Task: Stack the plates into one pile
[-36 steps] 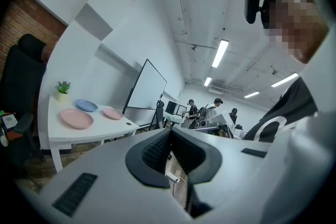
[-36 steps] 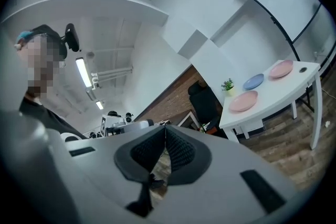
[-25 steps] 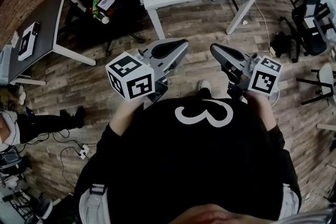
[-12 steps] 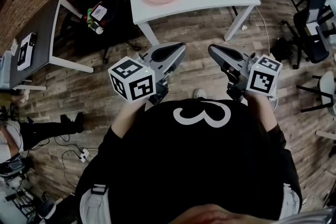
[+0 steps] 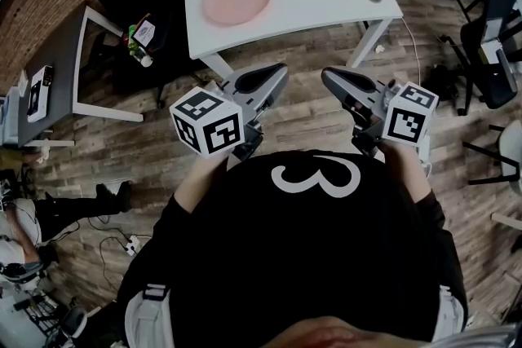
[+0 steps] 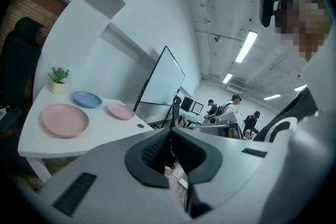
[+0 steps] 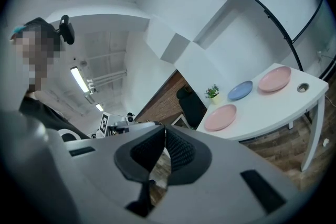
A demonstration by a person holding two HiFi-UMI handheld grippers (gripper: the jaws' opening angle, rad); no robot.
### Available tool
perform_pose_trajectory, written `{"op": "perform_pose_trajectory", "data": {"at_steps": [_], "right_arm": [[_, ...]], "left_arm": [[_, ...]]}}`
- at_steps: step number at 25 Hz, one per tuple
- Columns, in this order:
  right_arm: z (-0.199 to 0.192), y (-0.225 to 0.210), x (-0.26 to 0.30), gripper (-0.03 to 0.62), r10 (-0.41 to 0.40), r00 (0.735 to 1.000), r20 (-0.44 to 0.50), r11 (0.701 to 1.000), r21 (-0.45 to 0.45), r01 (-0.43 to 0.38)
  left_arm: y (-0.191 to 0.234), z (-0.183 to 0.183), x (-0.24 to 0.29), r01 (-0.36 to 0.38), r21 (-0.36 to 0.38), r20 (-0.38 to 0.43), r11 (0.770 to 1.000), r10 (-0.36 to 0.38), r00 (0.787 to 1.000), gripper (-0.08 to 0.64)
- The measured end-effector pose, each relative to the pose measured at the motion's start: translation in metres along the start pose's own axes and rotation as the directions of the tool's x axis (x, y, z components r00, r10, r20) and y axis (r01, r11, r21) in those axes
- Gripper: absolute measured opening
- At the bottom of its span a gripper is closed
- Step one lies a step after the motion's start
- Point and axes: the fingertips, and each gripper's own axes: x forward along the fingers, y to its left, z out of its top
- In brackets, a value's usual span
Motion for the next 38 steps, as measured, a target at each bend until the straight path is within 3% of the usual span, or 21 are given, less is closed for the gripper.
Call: {"op": "perform_pose_trajectory", "data": {"at_steps": [6, 16, 28, 38], "right_arm": [[0.007, -0.012, -0.003, 0.025, 0.033, 0.999, -0.002, 0.999, -0.019, -0.033], [0.022, -0.065, 0.012, 0.026, 0.014, 1.0, -0.014, 0.999, 0.03, -0.013], [0.049, -0.129, 0.098, 0.026, 0.021, 0.998, -0.059, 0.998, 0.064, -0.017], [0.073, -0.191, 0.181, 0.028, 0.001, 0.993, -0.121, 0.995, 0.097, 0.011]], "left_arm": [[0.008, 0.001, 0.011, -0.03, 0.025, 0.011, 0.999, 0.03, 0.999, 0.017], [0.054, 0.008, 0.033, -0.092, -0.039, -0.007, 0.995, 0.092, 0.996, 0.018], [0.169, 0.032, 0.043, -0.13, -0.162, -0.02, 0.978, 0.128, 0.992, 0.026], [0.281, 0.054, 0.041, -0.175, -0.253, -0.04, 0.951, 0.17, 0.985, 0.12]]}}
